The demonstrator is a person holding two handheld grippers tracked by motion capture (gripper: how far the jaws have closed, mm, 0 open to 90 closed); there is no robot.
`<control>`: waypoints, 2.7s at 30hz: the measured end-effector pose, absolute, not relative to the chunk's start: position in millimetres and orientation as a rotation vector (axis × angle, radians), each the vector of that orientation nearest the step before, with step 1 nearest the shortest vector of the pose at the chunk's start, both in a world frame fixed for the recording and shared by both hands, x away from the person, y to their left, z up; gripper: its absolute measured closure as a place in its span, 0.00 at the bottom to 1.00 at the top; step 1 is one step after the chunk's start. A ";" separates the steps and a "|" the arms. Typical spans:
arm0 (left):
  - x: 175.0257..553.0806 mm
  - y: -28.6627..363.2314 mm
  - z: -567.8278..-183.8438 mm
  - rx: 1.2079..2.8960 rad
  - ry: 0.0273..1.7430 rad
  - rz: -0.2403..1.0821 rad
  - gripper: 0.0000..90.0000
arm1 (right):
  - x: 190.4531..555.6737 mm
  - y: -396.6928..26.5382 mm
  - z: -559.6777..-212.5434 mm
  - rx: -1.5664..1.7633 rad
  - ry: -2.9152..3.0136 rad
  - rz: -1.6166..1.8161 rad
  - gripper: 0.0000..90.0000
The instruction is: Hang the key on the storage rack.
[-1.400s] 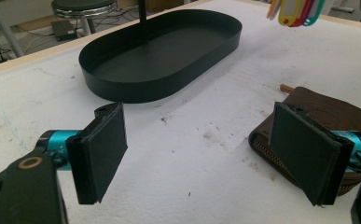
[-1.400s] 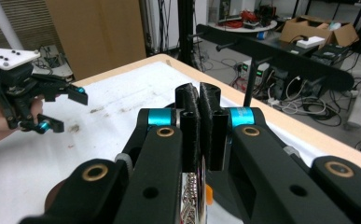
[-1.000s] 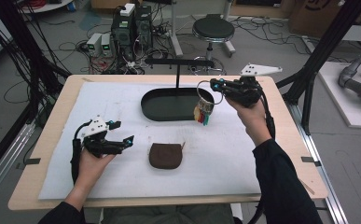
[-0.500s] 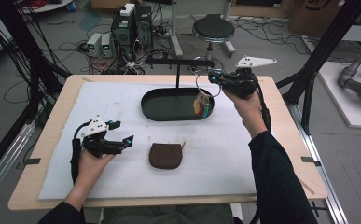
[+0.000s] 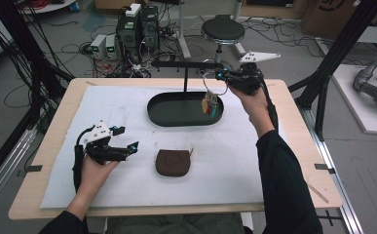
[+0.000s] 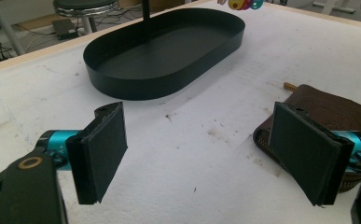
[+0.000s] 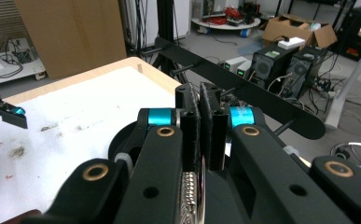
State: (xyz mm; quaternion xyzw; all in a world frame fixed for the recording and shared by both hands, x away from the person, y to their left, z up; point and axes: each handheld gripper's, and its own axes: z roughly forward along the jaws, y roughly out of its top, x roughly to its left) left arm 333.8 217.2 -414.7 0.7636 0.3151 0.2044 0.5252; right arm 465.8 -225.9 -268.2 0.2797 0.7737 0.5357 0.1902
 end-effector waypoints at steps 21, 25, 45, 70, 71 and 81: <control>327.1 224.2 -415.0 1.815 0.769 0.502 0.21 | 491.6 -227.2 -277.2 0.812 2.173 1.467 0.98; 325.7 225.5 -415.9 1.818 0.773 0.505 0.21 | 496.6 -229.9 -280.6 0.832 2.167 1.453 0.98; 324.2 225.0 -418.7 1.826 0.779 0.500 0.21 | 510.9 -233.4 -292.3 0.927 2.139 1.395 0.98; 323.4 226.0 -420.5 1.827 0.782 0.497 0.21 | 521.5 -236.1 -303.0 0.979 2.107 1.418 0.98; 323.3 225.9 -420.5 1.826 0.782 0.496 0.21 | 521.6 -235.9 -303.2 0.983 2.106 1.419 0.98; 322.2 226.9 -420.3 1.826 0.780 0.498 0.21 | 524.0 -237.8 -306.4 1.014 2.085 1.418 0.97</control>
